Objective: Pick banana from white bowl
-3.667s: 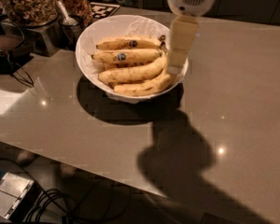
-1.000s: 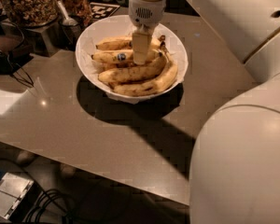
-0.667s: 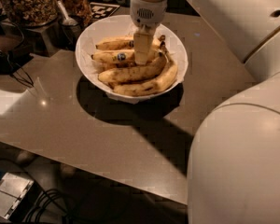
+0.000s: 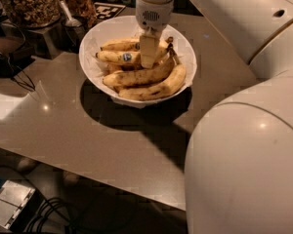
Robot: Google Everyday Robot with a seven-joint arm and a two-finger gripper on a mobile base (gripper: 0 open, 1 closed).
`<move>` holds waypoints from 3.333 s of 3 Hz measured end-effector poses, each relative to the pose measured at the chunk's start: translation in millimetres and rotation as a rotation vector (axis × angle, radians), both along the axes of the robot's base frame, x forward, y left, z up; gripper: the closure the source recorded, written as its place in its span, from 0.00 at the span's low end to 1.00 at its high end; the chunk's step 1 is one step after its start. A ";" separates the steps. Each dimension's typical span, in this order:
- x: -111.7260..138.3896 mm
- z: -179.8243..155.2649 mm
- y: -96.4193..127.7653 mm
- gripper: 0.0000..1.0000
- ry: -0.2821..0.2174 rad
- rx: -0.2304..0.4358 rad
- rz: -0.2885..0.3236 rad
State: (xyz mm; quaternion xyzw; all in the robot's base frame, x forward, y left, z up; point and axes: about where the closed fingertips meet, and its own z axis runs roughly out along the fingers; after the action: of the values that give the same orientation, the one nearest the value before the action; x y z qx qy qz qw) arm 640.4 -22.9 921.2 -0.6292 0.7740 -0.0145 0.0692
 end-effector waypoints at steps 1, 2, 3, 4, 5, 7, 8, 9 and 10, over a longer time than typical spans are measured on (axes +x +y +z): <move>4.8 -3.6 0.0 0.44 0.005 -0.007 0.004; 7.5 -5.1 0.0 0.45 0.008 -0.010 0.008; 9.6 -6.6 -1.2 0.46 0.012 -0.012 0.009; 11.6 -10.4 -4.8 0.46 0.022 -0.014 0.004; 12.8 -13.4 -5.0 0.47 0.030 -0.012 0.006; 12.9 -13.3 -5.0 0.65 0.029 -0.012 0.006; 12.9 -5.0 -5.0 0.87 0.029 -0.012 0.006; 12.9 -13.4 -5.0 1.00 0.029 -0.012 0.006; 12.9 -6.8 -5.0 1.00 0.029 -0.012 0.006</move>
Offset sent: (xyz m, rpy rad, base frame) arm -0.0254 -0.0239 -0.0034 -0.0965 0.1497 0.0086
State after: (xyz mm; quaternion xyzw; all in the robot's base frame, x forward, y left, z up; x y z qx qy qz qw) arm 653.3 -27.8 914.4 -0.6321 0.7729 -0.0097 0.0541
